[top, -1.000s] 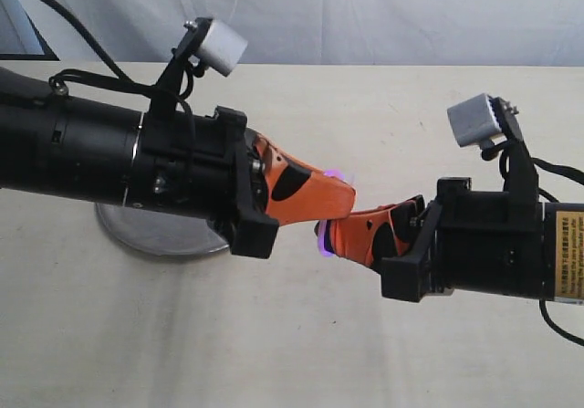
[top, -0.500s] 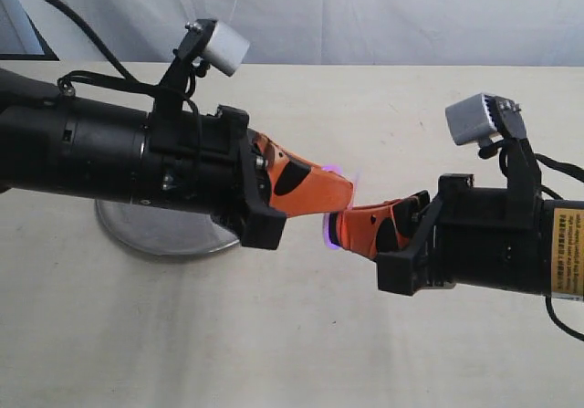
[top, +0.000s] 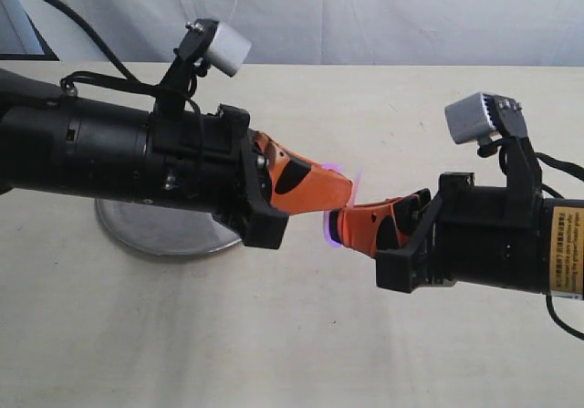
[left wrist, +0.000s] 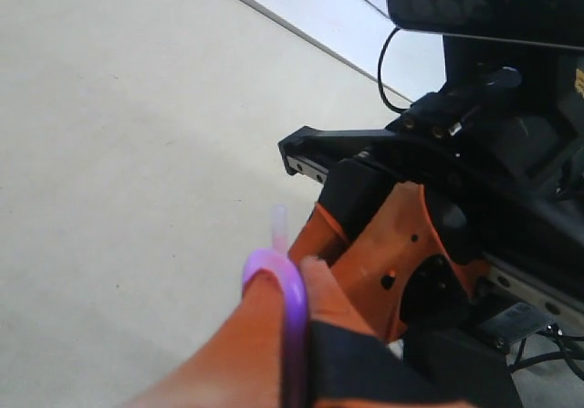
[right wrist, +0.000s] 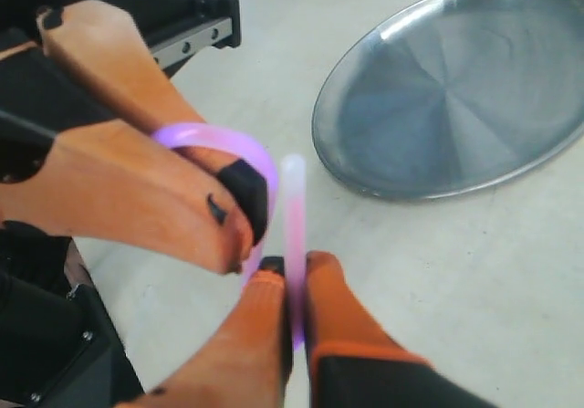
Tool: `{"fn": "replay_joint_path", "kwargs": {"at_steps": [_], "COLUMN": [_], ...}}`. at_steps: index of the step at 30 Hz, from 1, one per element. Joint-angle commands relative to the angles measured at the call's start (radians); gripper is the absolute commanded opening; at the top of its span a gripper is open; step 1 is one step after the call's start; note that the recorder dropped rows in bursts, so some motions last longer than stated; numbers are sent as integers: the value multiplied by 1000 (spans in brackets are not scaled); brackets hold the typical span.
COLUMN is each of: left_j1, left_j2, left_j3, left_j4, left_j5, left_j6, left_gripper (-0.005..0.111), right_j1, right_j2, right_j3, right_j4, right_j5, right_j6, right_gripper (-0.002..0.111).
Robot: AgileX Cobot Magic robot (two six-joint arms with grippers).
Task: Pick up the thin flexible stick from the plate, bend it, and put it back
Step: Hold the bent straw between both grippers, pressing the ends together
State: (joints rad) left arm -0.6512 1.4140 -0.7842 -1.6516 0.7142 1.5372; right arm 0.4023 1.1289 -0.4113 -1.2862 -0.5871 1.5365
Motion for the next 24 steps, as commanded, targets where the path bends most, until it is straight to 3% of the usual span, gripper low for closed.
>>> {"fn": "replay_joint_path", "kwargs": {"at_steps": [1, 24], "left_j1": [2, 1], "left_j2": [11, 52], "left_j3": [-27, -44], "left_j4": [-38, -38], "left_j5": [-105, -102], "left_j6": [18, 16], "left_gripper": [0, 0], "right_j1": [20, 20], "right_j2": [-16, -16], "right_j3": [-7, -7], "right_j4": [-52, -59], "right_j5": [-388, -409], "right_j6": [-20, -20], "right_gripper": [-1, -1]}}
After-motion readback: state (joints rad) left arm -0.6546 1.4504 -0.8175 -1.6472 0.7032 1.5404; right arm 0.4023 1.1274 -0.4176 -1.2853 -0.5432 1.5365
